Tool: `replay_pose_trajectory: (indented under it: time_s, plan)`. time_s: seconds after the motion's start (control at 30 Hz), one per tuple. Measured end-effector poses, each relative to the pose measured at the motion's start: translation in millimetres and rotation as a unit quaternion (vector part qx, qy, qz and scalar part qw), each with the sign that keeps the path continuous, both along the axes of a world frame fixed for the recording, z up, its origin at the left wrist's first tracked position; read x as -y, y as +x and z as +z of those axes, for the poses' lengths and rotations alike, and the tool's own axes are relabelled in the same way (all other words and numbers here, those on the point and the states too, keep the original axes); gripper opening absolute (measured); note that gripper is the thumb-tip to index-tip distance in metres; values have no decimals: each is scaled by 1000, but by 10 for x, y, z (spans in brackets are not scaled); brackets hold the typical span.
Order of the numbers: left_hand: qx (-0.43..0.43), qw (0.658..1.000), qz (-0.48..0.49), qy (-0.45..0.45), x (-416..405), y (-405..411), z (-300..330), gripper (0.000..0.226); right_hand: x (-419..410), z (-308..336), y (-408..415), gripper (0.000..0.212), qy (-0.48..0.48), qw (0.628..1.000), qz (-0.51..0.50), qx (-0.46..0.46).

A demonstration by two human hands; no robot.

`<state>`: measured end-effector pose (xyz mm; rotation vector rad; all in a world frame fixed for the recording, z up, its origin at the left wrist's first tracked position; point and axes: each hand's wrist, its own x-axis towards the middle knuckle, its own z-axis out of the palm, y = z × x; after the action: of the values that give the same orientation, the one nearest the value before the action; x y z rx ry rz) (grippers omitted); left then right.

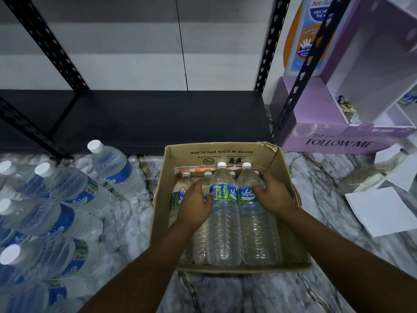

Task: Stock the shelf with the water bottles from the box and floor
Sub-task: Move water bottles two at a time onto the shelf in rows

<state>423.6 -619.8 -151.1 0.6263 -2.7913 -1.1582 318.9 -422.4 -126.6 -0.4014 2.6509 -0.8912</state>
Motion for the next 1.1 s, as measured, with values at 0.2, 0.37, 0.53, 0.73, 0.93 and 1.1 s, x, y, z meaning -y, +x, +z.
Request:
replay_pose_trajectory:
  time_s: [0.2,0.37,0.53,0.73,0.93,1.1]
  plan:
    - [29,994,57,94,-77,-304,-190,52,85,-353,-258,57,-40,987,-96,124]
    - [42,977,86,191,-94,-497,-436,57,172,-624,-375,58,-143,963,-152,173]
    - [25,966,96,239,-133,-604,-610,63,209,-802,-410,59,-188,954,-156,175]
    - [35,961,91,259,-143,-615,-741,82,205,-827,-425,47,-225,946,-134,191]
    - [20,953,107,284,-118,-625,-744,74,240,-824,-474,65,-226,941,-138,212]
    - [-21,936,117,331,-141,-571,-655,65,262,-774,-509,89,-255,928,-129,239]
